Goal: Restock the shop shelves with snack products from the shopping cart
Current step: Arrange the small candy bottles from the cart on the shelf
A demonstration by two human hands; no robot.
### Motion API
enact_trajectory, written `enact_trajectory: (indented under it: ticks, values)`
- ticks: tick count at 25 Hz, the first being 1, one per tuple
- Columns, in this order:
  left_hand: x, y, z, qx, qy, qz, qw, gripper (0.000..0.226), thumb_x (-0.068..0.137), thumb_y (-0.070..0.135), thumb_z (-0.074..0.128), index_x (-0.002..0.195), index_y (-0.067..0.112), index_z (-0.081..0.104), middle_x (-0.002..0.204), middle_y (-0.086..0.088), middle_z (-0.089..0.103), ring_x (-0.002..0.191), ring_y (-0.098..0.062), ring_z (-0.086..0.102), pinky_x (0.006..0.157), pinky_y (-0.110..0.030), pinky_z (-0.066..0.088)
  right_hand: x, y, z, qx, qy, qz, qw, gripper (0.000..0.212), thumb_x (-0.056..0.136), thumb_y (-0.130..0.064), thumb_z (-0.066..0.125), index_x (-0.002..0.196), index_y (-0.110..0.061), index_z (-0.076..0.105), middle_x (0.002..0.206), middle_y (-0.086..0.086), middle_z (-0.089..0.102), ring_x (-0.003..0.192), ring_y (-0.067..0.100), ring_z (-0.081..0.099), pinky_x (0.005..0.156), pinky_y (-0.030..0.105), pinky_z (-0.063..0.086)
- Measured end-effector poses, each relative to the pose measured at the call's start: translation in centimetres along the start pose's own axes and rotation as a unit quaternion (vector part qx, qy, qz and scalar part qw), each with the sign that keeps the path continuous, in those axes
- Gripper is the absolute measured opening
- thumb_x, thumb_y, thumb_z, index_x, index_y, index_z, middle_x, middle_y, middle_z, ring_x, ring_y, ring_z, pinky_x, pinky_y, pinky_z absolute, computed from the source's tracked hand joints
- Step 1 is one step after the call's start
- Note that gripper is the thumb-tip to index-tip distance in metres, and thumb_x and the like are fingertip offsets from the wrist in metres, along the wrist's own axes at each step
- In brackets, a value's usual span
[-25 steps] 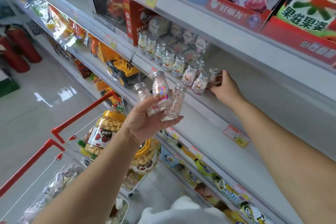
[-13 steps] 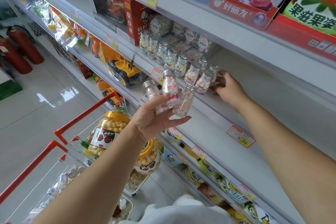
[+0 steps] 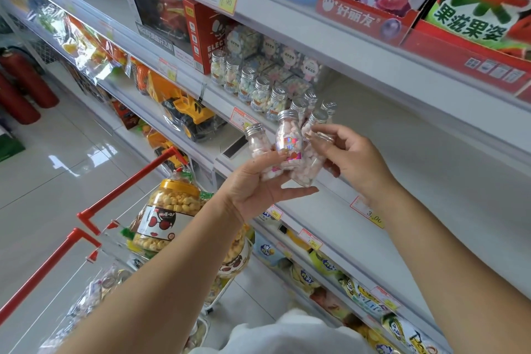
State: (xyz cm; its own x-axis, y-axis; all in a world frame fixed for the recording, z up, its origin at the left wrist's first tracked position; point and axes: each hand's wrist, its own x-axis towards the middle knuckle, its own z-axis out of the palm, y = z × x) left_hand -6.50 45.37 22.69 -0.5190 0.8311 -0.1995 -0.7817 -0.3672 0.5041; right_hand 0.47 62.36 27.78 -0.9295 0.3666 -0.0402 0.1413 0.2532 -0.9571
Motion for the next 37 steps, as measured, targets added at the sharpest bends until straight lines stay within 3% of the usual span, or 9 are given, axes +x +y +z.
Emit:
enact_trajectory:
  ticks: [4, 8, 12, 17, 20, 23, 25, 31, 37]
  values:
    - [0.1, 0.0, 0.1, -0.051, 0.008, 0.026, 0.998, 0.03, 0.083, 0.006, 0.063, 0.113, 0.005, 0.065, 0.121, -0.017, 0.069, 0.124, -0.036, 0.06, 0.093, -0.076, 0.042, -0.4, 0.3, -2.3, 0.089, -0.074, -0.017, 0.993, 0.032, 0.094, -0.005, 0.056, 0.121, -0.022, 0.056, 0.111, -0.003, 0.07, 0.089, 0.004, 0.063, 0.073, 0.018, 0.048]
    - [0.5, -0.3, 0.6, -0.044, 0.0, 0.044, 0.998, 0.045, 0.076, 0.004, 0.075, 0.119, 0.005, 0.061, 0.12, -0.017, 0.069, 0.119, -0.032, 0.064, 0.095, -0.073, 0.042, -0.7, 0.3, -2.7, 0.121, -0.088, -0.01, 0.989, 0.029, 0.092, -0.007, 0.057, 0.116, -0.022, 0.062, 0.1, -0.002, 0.07, 0.094, 0.011, 0.065, 0.085, 0.027, 0.052]
    - [0.9, -0.5, 0.7, -0.048, -0.013, 0.05, 0.998, 0.067, 0.054, 0.004, 0.093, 0.115, 0.004, 0.068, 0.125, -0.018, 0.066, 0.124, -0.032, 0.061, 0.095, -0.071, 0.044, -0.7, -0.1, -2.4, 0.128, -0.031, 0.009, 0.991, 0.023, 0.083, -0.018, 0.065, 0.106, -0.022, 0.067, 0.083, -0.003, 0.07, 0.083, 0.015, 0.07, 0.08, 0.039, 0.06]
    - [0.4, -0.4, -0.1, -0.074, 0.018, 0.057, 0.995, 0.049, 0.065, 0.0, 0.082, 0.11, 0.008, 0.066, 0.117, -0.013, 0.069, 0.129, -0.029, 0.057, 0.099, -0.077, 0.036, -0.4, 0.2, -4.1, 0.144, -0.027, 0.014, 0.989, 0.038, 0.088, 0.01, 0.056, 0.115, -0.016, 0.054, 0.106, 0.007, 0.071, 0.1, 0.02, 0.067, 0.084, 0.038, 0.059]
    - [-0.2, -0.2, -1.1, -0.101, 0.033, 0.074, 0.992, 0.075, 0.056, -0.002, 0.089, 0.123, 0.006, 0.057, 0.116, -0.014, 0.07, 0.126, -0.03, 0.059, 0.097, -0.074, 0.041, 1.0, 0.4, -6.7, -0.032, 0.044, -0.031, 0.998, 0.036, 0.088, 0.003, 0.063, 0.104, -0.029, 0.062, 0.114, 0.008, 0.068, 0.107, 0.019, 0.064, 0.092, 0.037, 0.055]
    - [-0.5, -0.1, -1.6, -0.1, 0.038, 0.077, 0.991, 0.083, 0.049, 0.0, 0.094, 0.124, 0.004, 0.058, 0.114, -0.015, 0.071, 0.12, -0.03, 0.064, 0.093, -0.068, 0.048, 3.3, 0.1, -8.7, -0.323, 0.056, -0.034, 0.944, 0.028, 0.088, -0.015, 0.065, 0.1, -0.04, 0.063, 0.108, -0.005, 0.064, 0.099, 0.013, 0.06, 0.09, 0.031, 0.046]
    - [-0.7, -0.1, -1.7, -0.086, 0.039, 0.071, 0.993, 0.082, 0.049, 0.002, 0.094, 0.123, 0.005, 0.059, 0.113, -0.015, 0.071, 0.114, -0.029, 0.067, 0.093, -0.066, 0.049, 4.8, 0.4, -8.7, -0.378, 0.03, -0.024, 0.925, 0.033, 0.088, -0.013, 0.065, 0.109, -0.038, 0.061, 0.106, -0.008, 0.06, 0.097, 0.015, 0.059, 0.089, 0.03, 0.044]
    - [-1.2, 0.3, -2.3, -0.058, 0.033, 0.062, 0.996, 0.083, 0.049, 0.004, 0.095, 0.123, 0.004, 0.059, 0.116, -0.014, 0.071, 0.112, -0.03, 0.068, 0.091, -0.06, 0.053, 9.6, 0.9, -7.2, -0.344, 0.017, -0.037, 0.938, 0.047, 0.088, 0.005, 0.058, 0.13, -0.017, 0.055, 0.122, 0.002, 0.056, 0.104, 0.015, 0.054, 0.094, 0.024, 0.043]
    - [-1.5, 0.5, -3.1, -0.049, 0.048, 0.058, 0.996, 0.086, 0.048, 0.005, 0.096, 0.125, 0.005, 0.058, 0.115, -0.014, 0.071, 0.11, -0.029, 0.069, 0.091, -0.056, 0.055, 12.6, -1.0, -4.4, -0.117, -0.026, 0.044, 0.992, 0.034, 0.101, -0.004, 0.036, 0.128, -0.014, 0.054, 0.088, -0.004, 0.055, 0.077, 0.006, 0.056, 0.075, 0.022, 0.053]
